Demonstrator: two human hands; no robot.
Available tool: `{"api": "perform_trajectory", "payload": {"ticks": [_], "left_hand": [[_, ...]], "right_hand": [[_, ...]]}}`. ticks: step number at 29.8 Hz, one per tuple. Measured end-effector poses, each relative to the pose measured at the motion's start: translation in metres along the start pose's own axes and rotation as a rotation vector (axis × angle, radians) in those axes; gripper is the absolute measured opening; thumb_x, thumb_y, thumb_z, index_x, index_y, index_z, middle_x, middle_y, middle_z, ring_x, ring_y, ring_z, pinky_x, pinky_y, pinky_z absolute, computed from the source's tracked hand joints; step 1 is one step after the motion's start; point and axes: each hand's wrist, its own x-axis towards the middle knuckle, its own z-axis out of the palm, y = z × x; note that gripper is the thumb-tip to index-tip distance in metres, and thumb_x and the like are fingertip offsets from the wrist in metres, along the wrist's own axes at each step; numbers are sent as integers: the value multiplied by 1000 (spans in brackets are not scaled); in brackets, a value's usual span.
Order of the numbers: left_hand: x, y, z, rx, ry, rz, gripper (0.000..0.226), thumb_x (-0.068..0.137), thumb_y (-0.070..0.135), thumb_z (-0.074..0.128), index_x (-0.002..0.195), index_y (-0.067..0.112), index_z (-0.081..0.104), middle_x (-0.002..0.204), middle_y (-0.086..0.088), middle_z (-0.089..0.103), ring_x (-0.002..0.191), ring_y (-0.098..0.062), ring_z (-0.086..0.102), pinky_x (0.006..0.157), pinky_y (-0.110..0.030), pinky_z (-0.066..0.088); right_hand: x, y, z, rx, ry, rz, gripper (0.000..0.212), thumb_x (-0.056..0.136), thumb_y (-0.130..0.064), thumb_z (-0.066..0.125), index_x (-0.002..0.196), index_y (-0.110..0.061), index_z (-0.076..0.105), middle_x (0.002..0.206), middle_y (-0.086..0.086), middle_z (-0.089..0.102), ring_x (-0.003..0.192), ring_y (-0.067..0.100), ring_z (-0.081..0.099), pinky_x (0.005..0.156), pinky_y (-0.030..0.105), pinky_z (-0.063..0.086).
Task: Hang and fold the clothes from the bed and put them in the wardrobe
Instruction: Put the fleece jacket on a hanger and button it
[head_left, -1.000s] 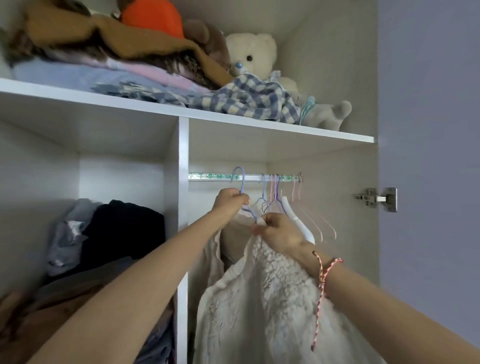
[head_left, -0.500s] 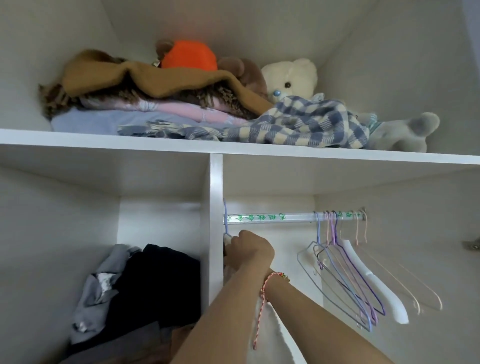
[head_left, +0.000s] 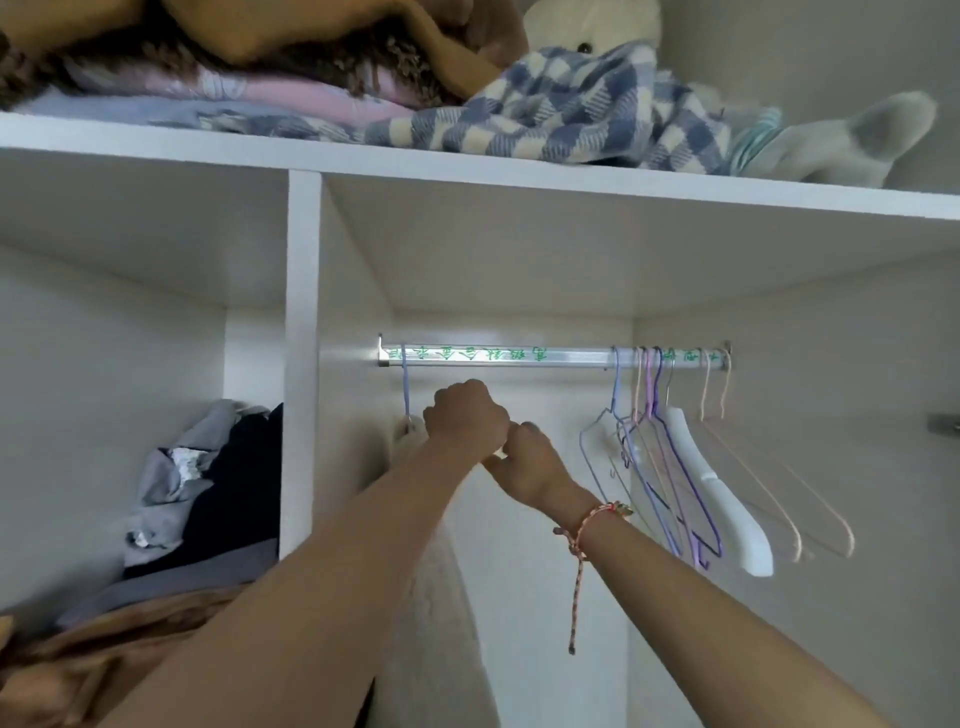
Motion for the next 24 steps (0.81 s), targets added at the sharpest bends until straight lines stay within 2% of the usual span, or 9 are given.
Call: {"api": "perform_trajectory", "payload": {"ticks": [3, 5, 6, 8, 11, 13, 18, 21, 24], "left_hand": [[-1, 13, 18, 31, -8, 86, 31, 91, 8, 40, 117, 8, 57, 124, -10, 55, 118, -29, 48, 95, -32, 39], [-1, 18, 28, 39, -22, 110, 31, 91, 9, 40, 117, 7, 58, 123, -10, 56, 117, -28, 48, 94, -32, 40], [-2, 23, 34, 37, -37, 120, 31, 91, 9, 40, 116, 6, 58, 123, -10, 56, 116, -28, 48, 93, -33, 40], [-5, 34, 48, 34, -83, 133, 30, 89, 9, 41, 113, 5, 59, 121, -11, 57, 115, -29, 49, 92, -32, 41], [-13, 46, 63, 48, -154, 154, 17, 87, 6, 41, 92, 5, 56, 113, -15, 60, 108, -31, 52, 84, -31, 42], [-17, 48, 69, 66, -179, 175, 11, 87, 7, 41, 86, 7, 52, 112, -17, 60, 107, -33, 52, 83, -32, 42], [-21, 38, 71, 95, -188, 206, 26, 92, 12, 40, 110, 3, 57, 121, -13, 55, 114, -30, 48, 90, -33, 41], [-20, 32, 67, 108, -177, 197, 26, 93, 12, 40, 111, 3, 56, 121, -13, 55, 114, -29, 47, 90, -32, 40], [-21, 27, 67, 115, -186, 202, 24, 93, 12, 40, 107, 2, 57, 119, -13, 56, 112, -30, 48, 88, -32, 40]], "right_hand": [[-22, 50, -38, -341, 243, 92, 40, 79, -10, 65, 116, 0, 52, 112, 20, 52, 106, 38, 51, 88, 39, 40], [-33, 84, -46, -484, 156, 182, 43, 85, -15, 60, 123, -2, 44, 122, 19, 48, 114, 35, 46, 94, 39, 38], [-37, 91, -46, -482, 61, 237, 46, 88, -19, 57, 127, -4, 39, 127, 17, 46, 119, 32, 45, 96, 37, 37], [-41, 96, -44, -452, -16, 271, 46, 91, -23, 55, 128, -5, 37, 129, 13, 49, 120, 30, 48, 95, 35, 40], [-46, 100, -43, -531, -32, 278, 33, 91, -18, 50, 123, -8, 46, 123, 8, 57, 117, 29, 51, 95, 35, 37], [-50, 97, -43, -579, -80, 295, 29, 91, -12, 46, 120, -12, 52, 120, 5, 59, 117, 28, 51, 97, 35, 34], [-55, 90, -43, -534, 27, 288, 29, 90, 0, 46, 116, -8, 56, 120, 9, 58, 107, 25, 61, 85, 32, 47], [-54, 92, -48, -537, 72, 308, 30, 91, -2, 46, 118, -9, 58, 125, 12, 49, 105, 26, 59, 82, 32, 47], [-52, 88, -55, -612, 65, 267, 28, 91, -5, 47, 116, -10, 59, 122, 11, 55, 110, 27, 56, 84, 32, 47]]}}
